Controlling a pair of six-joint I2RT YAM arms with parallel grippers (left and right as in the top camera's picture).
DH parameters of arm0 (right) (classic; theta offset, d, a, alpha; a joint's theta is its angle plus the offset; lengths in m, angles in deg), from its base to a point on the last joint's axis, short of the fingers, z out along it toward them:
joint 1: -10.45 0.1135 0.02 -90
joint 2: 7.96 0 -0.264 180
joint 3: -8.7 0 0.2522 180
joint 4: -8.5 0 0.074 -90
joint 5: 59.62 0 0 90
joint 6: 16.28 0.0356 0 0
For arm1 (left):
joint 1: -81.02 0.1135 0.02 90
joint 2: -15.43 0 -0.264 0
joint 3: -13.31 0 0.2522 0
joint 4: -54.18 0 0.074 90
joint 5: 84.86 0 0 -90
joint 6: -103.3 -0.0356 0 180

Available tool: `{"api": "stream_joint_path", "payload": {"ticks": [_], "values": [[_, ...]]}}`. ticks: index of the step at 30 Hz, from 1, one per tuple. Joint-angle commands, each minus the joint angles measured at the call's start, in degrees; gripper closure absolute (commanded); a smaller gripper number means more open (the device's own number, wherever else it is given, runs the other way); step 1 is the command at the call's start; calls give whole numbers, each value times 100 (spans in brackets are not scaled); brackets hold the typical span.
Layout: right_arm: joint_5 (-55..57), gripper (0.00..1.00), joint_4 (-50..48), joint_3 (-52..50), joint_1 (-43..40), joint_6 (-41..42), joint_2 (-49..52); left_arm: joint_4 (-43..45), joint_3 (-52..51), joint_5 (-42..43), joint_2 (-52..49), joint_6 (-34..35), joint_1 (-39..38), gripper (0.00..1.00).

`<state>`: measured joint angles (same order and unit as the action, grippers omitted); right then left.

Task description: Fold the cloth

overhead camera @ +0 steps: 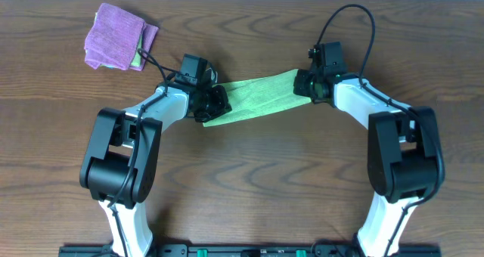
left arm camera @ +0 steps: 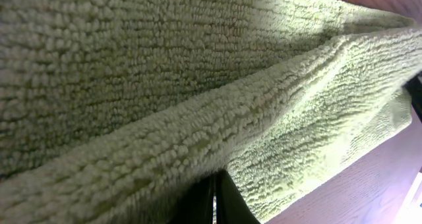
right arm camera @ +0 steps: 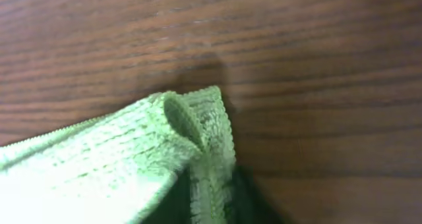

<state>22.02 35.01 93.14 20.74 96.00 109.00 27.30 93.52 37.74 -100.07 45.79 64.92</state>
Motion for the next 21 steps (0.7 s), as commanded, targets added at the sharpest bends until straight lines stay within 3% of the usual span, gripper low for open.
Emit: {"api": "stream_joint_path", "payload": {"ticks": [1, 13, 21], "values": [[-413, 99, -59, 57, -35, 17, 118, -162, -166, -555, -98, -125, 114, 94], [-562, 99, -15, 57, 33, 11, -1152, -173, 83, -557, -7, -127, 197, 94], [-839, 99, -275, 57, 385, 20, -1410, -184, 155, -557, -7, -127, 195, 94]]}}
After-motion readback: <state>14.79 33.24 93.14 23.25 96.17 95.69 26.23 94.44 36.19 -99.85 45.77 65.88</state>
